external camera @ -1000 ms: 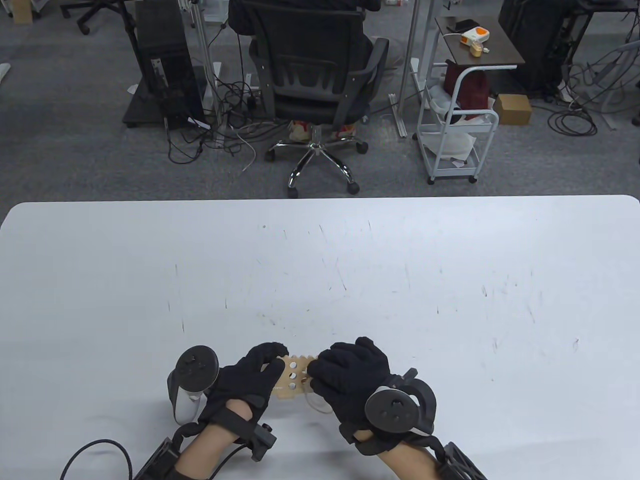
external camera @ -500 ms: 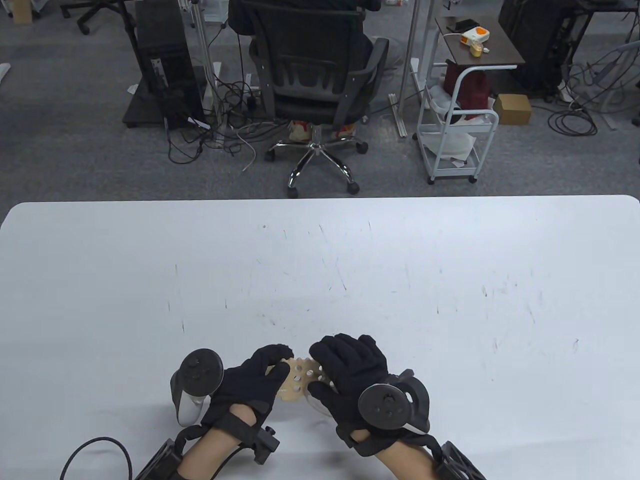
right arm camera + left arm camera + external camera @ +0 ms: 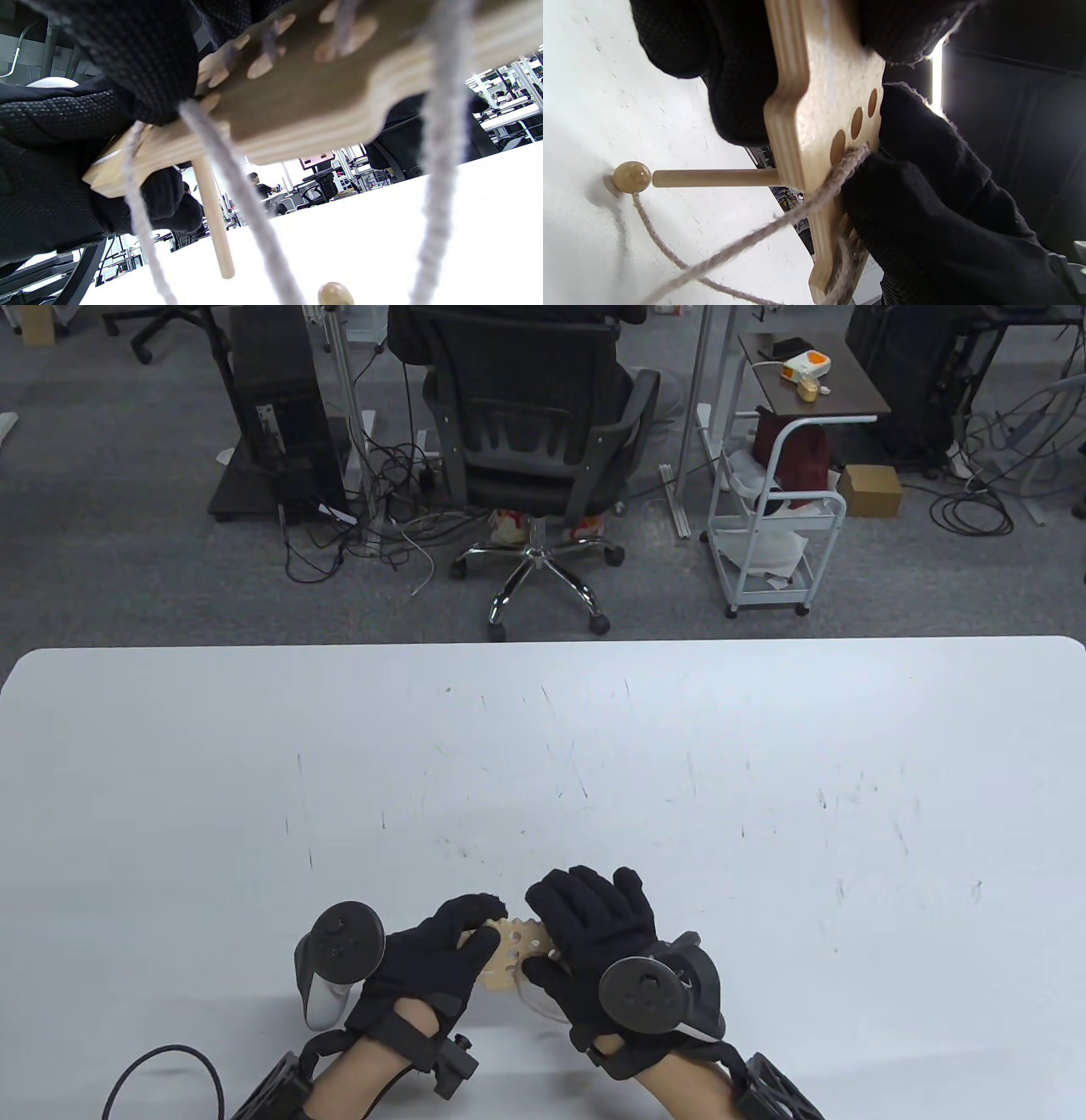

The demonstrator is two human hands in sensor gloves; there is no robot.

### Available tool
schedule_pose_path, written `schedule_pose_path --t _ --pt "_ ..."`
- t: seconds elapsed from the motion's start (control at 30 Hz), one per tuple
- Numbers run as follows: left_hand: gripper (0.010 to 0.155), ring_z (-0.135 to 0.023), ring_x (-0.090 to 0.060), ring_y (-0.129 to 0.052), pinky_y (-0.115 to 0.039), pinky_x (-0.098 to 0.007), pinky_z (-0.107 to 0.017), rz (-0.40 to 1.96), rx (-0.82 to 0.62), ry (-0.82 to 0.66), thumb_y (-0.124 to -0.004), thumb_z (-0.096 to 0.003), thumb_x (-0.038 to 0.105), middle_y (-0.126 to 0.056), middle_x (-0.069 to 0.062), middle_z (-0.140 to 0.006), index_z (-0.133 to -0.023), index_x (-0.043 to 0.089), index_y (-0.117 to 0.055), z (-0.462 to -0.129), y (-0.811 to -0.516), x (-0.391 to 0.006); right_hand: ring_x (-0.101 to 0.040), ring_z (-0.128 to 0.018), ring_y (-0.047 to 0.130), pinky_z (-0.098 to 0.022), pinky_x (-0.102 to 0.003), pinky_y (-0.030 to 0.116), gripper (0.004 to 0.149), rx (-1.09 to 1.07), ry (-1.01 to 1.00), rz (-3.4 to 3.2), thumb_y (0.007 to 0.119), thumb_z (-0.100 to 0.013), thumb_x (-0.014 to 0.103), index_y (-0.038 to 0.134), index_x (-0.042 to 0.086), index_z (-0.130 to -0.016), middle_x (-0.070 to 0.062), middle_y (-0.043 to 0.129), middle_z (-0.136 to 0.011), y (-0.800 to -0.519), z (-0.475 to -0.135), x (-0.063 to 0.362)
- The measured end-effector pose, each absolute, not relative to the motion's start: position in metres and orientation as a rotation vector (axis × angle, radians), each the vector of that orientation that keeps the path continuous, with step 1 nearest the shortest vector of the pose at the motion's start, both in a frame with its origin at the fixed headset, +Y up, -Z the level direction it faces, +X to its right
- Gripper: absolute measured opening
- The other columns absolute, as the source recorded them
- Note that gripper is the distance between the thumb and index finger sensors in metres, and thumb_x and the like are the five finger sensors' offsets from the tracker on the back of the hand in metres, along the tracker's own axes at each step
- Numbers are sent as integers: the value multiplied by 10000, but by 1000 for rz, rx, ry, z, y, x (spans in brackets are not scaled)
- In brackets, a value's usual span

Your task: Thread rope through all holes on crocodile lacing toy

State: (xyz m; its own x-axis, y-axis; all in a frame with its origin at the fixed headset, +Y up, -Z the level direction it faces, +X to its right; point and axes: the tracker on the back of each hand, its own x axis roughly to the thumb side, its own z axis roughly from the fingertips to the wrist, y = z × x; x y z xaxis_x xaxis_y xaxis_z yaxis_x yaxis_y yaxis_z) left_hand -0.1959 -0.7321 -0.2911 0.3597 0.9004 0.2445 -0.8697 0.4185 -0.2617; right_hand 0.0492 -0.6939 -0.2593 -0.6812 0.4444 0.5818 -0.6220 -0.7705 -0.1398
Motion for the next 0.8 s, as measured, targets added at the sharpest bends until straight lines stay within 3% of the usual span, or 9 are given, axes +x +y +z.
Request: schedule_pose_path --t 0.43,0.8 --pt "530 -509 -214 -1061 -794 -469 -582 1173 -78 -322 -778 -436 437 -950 -25 -723 -921 226 -737 -296 -734 -206 -450 -978 481 -683 -688 218 714 706 -467 2361 917 -422 378 611 145 -1024 -159 591 -1082 -693 -259 53" --pt "529 -509 -212 -1061 -795 -468 -582 1218 -45 -250 -776 -437 438 -951 -25 -722 -920 229 -736 -301 -732 -224 -447 -980 482 -683 -692 209 676 571 -518 2298 900 -435 371 631 149 -1015 -154 596 -1082 -685 -266 79"
